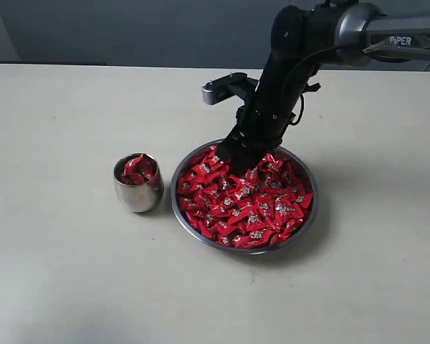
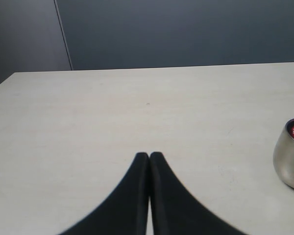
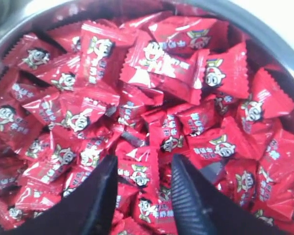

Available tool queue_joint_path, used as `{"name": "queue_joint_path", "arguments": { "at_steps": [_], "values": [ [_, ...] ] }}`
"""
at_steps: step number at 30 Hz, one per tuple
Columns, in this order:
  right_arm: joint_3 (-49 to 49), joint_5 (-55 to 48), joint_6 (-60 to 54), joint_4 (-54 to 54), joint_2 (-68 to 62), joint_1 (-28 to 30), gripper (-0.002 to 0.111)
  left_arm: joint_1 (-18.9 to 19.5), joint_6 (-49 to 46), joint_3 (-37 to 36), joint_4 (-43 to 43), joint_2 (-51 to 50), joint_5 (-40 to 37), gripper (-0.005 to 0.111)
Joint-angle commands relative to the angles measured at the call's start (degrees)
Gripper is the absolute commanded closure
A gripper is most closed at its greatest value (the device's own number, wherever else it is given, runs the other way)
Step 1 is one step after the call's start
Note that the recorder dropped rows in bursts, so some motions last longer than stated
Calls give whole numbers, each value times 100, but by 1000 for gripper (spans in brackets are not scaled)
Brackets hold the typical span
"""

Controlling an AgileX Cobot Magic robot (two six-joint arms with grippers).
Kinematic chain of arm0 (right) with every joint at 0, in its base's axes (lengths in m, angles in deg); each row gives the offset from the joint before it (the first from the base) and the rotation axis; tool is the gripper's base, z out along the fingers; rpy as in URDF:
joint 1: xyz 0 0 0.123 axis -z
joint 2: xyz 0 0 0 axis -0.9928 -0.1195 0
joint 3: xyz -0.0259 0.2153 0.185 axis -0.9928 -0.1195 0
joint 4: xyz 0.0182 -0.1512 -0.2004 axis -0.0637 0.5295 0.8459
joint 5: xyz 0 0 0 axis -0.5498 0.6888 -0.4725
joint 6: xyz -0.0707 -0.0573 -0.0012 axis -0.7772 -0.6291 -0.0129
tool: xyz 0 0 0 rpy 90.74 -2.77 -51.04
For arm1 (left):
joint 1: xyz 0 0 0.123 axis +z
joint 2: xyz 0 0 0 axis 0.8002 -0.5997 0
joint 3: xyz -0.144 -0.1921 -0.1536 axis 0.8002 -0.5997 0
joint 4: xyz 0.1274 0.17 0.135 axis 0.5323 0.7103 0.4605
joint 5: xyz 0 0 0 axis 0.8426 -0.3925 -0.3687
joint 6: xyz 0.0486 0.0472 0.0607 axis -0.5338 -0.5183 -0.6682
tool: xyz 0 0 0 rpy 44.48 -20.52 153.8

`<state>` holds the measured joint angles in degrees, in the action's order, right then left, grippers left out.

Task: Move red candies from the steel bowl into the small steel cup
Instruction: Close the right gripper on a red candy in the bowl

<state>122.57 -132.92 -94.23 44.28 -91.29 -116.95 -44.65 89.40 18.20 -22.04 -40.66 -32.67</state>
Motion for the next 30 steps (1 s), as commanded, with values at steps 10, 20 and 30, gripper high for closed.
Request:
{"name": "queue_joint_path", "arguments": {
  "at_steps": [10,20,30],
  "values": [
    [31,181,31,102,-379,5,71,-11,15,-22,7,26,10,106],
    [31,-22,31,-193,-464,5,71,-11,15,-22,7,26,10,106],
    [31,-113,31,-193,-490,5,91,-11,15,-22,7,26,10,106]
  ]
}}
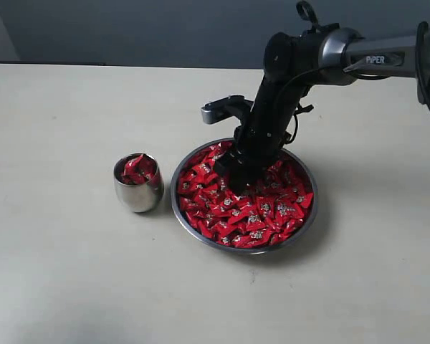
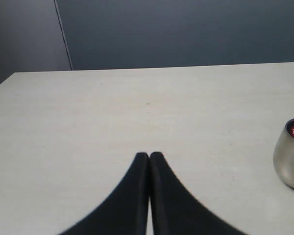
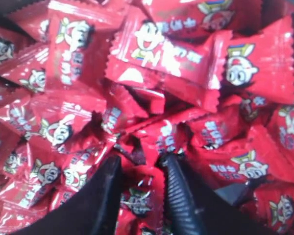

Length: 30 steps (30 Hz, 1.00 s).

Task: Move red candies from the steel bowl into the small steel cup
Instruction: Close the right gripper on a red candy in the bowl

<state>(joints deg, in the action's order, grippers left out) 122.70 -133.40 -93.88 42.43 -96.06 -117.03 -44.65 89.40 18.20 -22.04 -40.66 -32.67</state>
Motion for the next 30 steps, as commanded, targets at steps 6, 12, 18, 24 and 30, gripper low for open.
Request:
{"name": "queue_joint_path", "arguments": {
  "at_steps": [6,12,18,24,30],
  "values": [
    [18,-64,-4,-8,-13,14,109,-11,15,-22,7,26,10,106],
    [18,-64,-4,-8,25,14,109,-11,15,-22,7,26,10,106],
    [310,-170,-4,54,135,14,109,-11,15,-22,7,26,10,106],
    [666,-462,100,54,135,14,109,-11,15,-22,7,26,10,106],
    [964,-571,804,676,149,14,109,-11,15,-22,7,26,10,106]
  ]
}}
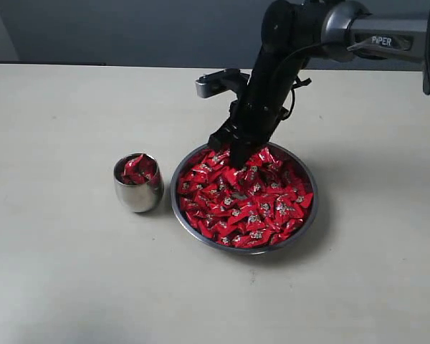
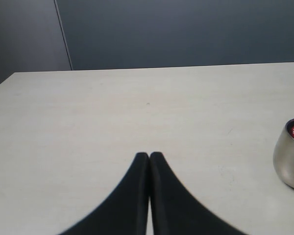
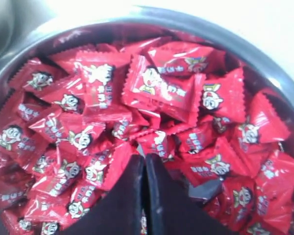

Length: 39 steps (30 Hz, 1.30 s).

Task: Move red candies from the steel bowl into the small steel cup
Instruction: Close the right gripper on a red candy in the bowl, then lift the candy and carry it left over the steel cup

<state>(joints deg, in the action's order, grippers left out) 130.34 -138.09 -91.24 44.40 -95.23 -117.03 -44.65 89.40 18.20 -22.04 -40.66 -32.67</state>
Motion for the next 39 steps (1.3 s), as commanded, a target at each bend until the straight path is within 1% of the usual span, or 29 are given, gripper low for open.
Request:
{"name": "queue_joint_path", "arguments": {
  "at_steps": [1,5,10,16,19,23,33,39],
  "values": [
    [234,-115,713,675,92,14,109,-11,15,-22,7,26,10,106],
    [290,-75,1180,1209,252,14,109,-11,15,-22,7,26,10,106],
    [290,20,1350,1290,469,14,109,-11,15,-22,7,26,10,106],
    [290,246,1303,576,560,14,109,-11,15,-22,7,26,10,106],
    [290,424,1010,79,560,-38,109,-11,15,-22,7,26,10,106],
    [290,718,815,-444,560,-232,109,-11,15,-22,7,26,10,106],
    [301,1468,816,-451,550,-1093,109,-11,15,-22,7,26,10,106],
    [301,1648,816,-558,540,-1310,109,-11,15,-22,7,26,10,106]
  ]
}}
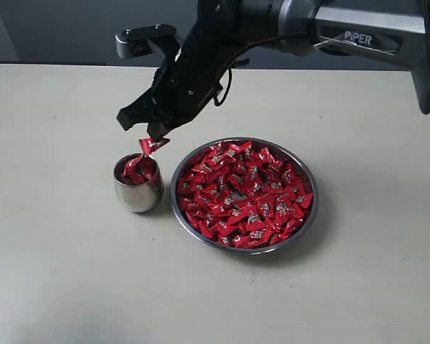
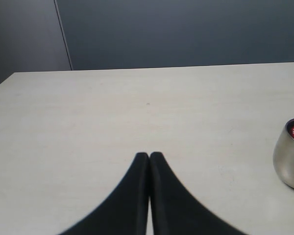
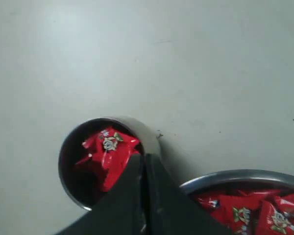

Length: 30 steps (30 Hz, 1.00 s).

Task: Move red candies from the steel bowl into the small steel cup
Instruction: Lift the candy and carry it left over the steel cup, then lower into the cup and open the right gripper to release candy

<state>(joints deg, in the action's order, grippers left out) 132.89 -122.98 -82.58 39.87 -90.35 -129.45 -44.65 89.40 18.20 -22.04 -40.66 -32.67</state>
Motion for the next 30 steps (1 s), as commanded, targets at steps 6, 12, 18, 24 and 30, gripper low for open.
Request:
{"name": "queue_joint_path", "arguments": {
  "at_steps": [6,12,18,24,30],
  "values": [
    [46,56,-205,-515,52,-118,109,-11,15,-22,7,26,10,106],
    [46,-149,-214,-481,-57,-246,109,-11,15,-22,7,26,10,106],
    [46,-203,-214,-451,-183,-340,109,-11,15,-22,7,26,10,106],
    [34,-151,-145,163,-183,-369,109,-11,15,-22,7,26,10,106],
    [34,68,-145,147,-229,-414,109,-11,15,-22,7,26,10,106]
  ]
}}
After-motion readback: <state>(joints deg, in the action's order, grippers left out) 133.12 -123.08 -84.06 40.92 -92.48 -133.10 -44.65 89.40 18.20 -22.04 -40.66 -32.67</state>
